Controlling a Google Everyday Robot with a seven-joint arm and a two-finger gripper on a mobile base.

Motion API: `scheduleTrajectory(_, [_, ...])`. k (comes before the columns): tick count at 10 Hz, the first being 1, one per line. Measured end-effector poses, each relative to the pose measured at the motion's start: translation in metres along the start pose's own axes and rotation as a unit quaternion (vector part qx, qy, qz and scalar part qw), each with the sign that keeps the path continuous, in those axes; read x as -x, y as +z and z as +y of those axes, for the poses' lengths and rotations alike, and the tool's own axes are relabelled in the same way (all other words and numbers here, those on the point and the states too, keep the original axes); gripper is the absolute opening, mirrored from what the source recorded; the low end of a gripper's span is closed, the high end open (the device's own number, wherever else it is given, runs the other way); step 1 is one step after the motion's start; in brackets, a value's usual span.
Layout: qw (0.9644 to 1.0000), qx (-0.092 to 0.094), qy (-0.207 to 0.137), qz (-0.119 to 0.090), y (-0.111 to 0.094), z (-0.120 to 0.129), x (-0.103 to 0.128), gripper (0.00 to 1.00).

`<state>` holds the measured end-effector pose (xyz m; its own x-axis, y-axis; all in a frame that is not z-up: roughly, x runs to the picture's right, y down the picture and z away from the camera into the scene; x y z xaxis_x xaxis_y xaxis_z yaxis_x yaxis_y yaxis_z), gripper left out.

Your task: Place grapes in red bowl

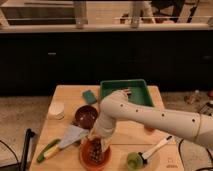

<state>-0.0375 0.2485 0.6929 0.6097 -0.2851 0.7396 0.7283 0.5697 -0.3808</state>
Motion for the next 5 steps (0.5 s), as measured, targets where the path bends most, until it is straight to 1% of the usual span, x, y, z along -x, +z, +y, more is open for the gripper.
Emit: scheduleTrajectory(5, [0.9999, -0.004, 0.005, -0.009, -0.0080, -0.0066, -0.0107, 0.80])
